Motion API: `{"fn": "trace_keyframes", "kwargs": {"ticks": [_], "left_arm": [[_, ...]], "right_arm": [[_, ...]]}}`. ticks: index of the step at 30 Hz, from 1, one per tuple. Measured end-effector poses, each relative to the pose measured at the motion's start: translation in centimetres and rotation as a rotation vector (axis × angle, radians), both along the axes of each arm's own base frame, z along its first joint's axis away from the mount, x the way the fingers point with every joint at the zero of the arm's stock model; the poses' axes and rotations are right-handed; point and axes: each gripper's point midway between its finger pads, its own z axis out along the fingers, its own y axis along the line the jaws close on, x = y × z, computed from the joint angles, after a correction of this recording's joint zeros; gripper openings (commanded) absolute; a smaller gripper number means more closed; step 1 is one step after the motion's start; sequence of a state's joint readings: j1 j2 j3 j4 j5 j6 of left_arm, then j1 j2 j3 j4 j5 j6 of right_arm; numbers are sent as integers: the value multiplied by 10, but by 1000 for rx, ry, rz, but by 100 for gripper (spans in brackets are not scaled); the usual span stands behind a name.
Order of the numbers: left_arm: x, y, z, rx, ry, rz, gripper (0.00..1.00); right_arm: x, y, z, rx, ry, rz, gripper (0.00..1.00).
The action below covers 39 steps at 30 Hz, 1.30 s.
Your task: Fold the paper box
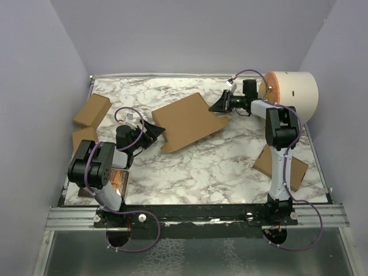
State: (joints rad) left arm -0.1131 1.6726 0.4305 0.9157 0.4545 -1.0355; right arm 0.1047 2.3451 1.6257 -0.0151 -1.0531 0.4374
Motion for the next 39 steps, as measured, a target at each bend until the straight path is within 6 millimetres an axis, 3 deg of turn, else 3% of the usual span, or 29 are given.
{"fn": "trace_keyframes", "kwargs": {"ticks": [20, 33, 39], "left_arm": [[9, -3, -8, -53, 12, 33, 93], [29, -24, -4, -111, -28, 31, 94], [34, -29, 0, -165, -53, 54, 86]], "right_arm": [[1, -6, 0, 13, 25, -15, 9], [1, -6, -1, 15, 29, -15, 9], [1, -7, -1, 15, 29, -16, 10]]}}
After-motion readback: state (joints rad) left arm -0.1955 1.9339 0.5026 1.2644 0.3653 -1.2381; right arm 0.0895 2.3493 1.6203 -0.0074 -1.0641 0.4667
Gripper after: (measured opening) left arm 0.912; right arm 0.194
